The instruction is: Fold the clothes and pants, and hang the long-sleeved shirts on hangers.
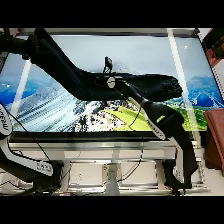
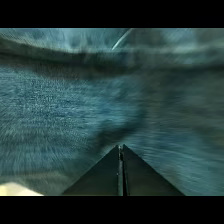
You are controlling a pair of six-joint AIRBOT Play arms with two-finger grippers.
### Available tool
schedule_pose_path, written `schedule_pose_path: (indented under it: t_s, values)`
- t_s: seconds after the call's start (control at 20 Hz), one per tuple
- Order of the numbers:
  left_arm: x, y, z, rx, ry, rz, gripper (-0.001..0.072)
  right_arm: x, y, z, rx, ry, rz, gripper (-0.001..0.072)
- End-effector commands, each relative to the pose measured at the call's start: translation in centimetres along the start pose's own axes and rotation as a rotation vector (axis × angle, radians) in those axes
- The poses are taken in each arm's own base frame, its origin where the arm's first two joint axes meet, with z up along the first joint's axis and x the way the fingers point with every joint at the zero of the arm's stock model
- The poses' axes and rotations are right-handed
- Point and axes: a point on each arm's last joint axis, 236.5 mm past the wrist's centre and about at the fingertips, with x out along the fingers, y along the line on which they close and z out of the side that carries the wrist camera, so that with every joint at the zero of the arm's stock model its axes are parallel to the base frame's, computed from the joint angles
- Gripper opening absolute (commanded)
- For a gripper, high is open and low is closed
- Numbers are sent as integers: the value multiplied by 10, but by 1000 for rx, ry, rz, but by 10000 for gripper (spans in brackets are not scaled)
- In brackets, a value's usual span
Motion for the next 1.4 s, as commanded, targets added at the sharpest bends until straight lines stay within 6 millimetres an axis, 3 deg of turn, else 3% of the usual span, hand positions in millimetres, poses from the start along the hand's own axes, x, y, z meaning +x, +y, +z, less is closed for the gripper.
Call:
schedule_pose_path:
  t_s: [0.0,0.1,0.3,0.45,0.55,0.75,0.95,1.15,1.35]
  values:
    - [1,-35,4,-1,-15,-137,21,36,12,-29,117,49,37,49]
    - [-4,-55,9,-8,-36,-222,21,43,16,-34,188,44,61,48]
    - [1,-68,7,0,-27,-258,21,44,25,-32,255,32,101,48]
    - [12,-78,1,13,-2,-268,21,36,15,-40,153,109,55,50]
    - [29,-78,-5,7,17,-250,21,20,6,-25,51,131,24,50]
    - [79,-60,-22,21,81,-140,21,-44,-22,37,-170,144,-84,52]
    - [144,-79,-41,26,137,-175,21,-131,-52,111,-280,87,-222,52]
    - [225,-102,-79,33,212,-200,22,-221,-50,174,-330,-37,-259,52]
    - [294,-112,-124,27,276,-201,22,-290,-41,203,-382,-124,-278,52]
